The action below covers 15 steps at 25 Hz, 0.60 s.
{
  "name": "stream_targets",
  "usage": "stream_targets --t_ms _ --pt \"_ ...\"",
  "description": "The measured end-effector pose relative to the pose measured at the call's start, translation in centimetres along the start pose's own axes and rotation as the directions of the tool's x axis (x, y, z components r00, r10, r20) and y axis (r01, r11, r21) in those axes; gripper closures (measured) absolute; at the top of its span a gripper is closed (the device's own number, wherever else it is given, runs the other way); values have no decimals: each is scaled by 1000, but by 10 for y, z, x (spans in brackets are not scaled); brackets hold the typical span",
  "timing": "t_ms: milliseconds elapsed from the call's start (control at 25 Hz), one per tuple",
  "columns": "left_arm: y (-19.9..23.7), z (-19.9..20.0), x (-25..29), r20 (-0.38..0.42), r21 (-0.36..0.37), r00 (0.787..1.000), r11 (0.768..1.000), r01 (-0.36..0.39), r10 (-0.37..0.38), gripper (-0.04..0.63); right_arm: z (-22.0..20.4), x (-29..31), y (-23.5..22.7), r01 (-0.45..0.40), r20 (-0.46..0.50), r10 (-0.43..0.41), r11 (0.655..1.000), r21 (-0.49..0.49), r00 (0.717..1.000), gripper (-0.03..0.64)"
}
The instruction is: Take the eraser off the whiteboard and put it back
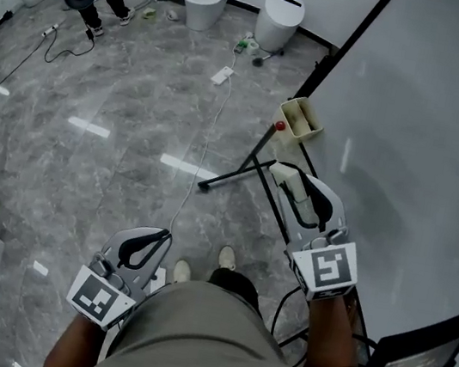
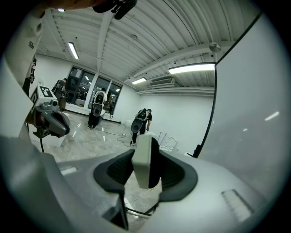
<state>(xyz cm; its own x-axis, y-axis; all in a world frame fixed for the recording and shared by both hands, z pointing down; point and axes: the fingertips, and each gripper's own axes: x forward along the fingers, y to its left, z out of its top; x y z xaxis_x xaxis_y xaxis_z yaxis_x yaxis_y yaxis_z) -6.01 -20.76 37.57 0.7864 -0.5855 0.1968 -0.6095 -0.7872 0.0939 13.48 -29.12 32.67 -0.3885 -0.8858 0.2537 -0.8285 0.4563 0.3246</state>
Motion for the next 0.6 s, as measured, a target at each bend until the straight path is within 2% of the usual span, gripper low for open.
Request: stream_targets --t_ms 320,440,600 --pt "-5 -1 2 0 31 1000 999 20 -20 575 36 -31 29 -30 32 30 1000 6 999 460" --pt "-7 0 1 3 49 1000 998 27 -27 577 39 -36 33 -37 25 37 999 5 999 460" --pt "-8 2 1 22 32 999 999 26 -27 577 33 -34 29 -29 14 29 1000 11 999 462"
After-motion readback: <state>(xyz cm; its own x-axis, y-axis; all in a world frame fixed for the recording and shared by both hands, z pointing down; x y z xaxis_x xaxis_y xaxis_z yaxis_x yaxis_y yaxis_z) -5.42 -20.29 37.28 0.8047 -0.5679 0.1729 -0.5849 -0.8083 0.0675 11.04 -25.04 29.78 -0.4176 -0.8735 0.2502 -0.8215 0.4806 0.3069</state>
